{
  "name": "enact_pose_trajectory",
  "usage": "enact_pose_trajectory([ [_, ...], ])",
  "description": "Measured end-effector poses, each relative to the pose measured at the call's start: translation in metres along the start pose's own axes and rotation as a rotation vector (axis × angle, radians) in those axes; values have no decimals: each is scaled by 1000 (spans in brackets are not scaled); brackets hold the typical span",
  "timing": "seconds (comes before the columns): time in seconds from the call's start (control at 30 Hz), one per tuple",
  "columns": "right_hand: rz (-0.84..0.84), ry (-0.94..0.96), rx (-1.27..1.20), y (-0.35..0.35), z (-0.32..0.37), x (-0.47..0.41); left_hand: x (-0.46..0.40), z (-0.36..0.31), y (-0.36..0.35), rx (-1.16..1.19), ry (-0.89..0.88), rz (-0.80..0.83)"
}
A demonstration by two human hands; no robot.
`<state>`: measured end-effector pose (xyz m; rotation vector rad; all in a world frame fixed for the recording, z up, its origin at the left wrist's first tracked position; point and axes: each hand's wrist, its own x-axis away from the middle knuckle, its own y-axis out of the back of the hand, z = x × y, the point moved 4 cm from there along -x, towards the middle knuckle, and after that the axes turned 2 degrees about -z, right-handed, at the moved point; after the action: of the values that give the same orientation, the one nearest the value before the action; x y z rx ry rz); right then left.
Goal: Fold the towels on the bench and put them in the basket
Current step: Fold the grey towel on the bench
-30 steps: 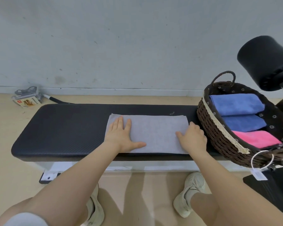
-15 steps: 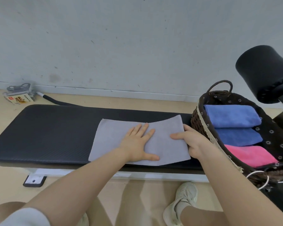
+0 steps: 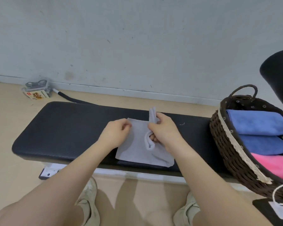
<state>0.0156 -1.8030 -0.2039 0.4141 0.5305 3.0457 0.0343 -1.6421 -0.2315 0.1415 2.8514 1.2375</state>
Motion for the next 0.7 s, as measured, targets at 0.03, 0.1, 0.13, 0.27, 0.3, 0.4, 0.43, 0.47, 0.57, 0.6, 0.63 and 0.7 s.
enact_pose_trajectory([
  [0.03,5,6,7,-14,2,0,1,11,3,46,32,33],
  [0.1,2,10,28,-37,4,0,7,27,1,146,47,81],
  [0.13,2,8,40,-47,3,-1,11,31,-2,202,49,78],
  [0.27,54,3,231,-68,-5,-5,19,35,-6,328,97,-11],
  [0.3,72,1,231,-67,-7,-6,18,34,-6,289,93,-12],
  [0.4,22,135,316,-49,-12,-5,13,24,-7,160,-12,14],
  [0.43,-23,199,411,-39,-15,-5,12,22,-10,90,-56,27],
  [0.47,-54,243,521,-30,-20,-5,12,21,-14,1,-96,41],
  [0.57,27,234,862,-20,-44,-5,11,24,-24,-124,-141,39],
  [0.6,82,209,940,-21,-53,-5,10,26,-24,-90,-113,35],
  [0.63,117,193,985,-22,-59,-4,8,27,-25,-52,-75,32],
  [0.7,114,192,1008,-23,-66,0,4,27,-25,-53,-5,31],
])
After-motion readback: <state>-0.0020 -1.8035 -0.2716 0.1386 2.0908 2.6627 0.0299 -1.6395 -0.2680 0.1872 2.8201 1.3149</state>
